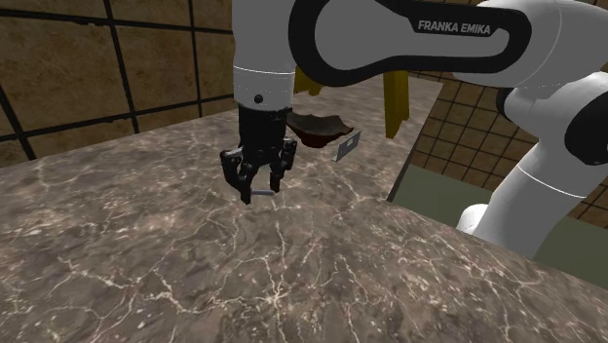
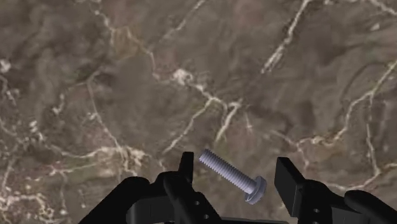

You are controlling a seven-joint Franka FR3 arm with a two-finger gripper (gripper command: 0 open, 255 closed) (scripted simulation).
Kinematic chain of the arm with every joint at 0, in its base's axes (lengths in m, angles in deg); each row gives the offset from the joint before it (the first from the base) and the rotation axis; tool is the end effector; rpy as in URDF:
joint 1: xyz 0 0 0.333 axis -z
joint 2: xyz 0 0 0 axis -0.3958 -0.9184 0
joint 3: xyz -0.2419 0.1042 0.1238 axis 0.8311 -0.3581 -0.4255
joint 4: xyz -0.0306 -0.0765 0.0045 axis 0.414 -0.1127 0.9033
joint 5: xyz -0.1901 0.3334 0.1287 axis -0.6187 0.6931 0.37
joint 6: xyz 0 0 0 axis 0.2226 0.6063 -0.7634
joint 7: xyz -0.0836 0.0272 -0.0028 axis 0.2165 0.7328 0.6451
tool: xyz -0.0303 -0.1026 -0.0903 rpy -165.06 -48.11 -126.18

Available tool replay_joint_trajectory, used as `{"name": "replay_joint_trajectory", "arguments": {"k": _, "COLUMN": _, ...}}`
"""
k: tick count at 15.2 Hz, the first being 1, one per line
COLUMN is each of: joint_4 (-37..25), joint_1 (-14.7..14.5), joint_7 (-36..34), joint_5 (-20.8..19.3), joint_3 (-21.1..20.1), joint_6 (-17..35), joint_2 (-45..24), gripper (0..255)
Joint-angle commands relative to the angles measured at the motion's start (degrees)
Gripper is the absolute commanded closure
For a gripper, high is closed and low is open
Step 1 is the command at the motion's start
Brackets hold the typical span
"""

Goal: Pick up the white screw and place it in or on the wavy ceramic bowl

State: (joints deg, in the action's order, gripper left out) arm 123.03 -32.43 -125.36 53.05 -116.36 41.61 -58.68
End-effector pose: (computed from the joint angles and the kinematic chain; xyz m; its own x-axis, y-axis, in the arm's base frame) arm 0.4092 0.3574 0.5393 0.9908 -0.1315 -0.0309 -0.1319 -0.9912 -0.0114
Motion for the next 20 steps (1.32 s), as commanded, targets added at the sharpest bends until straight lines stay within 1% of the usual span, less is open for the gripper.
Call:
{"name": "replay_joint_trajectory", "arguments": {"k": 1, "joint_4": 0.00, "joint_1": 0.00, "joint_7": 0.00, "joint_5": 0.00, "joint_3": 0.00, "joint_6": 0.00, "joint_2": 0.00, "gripper": 255}}
{"name": "replay_joint_trajectory", "arguments": {"k": 9, "joint_4": 0.01, "joint_1": 0.00, "joint_7": 0.00, "joint_5": 0.00, "joint_3": 0.00, "joint_6": 0.01, "joint_2": 0.00, "gripper": 255}}
{"name": "replay_joint_trajectory", "arguments": {"k": 20, "joint_4": -11.27, "joint_1": -0.12, "joint_7": -1.26, "joint_5": -1.28, "joint_3": -0.40, "joint_6": -8.92, "joint_2": -2.64, "gripper": 255}}
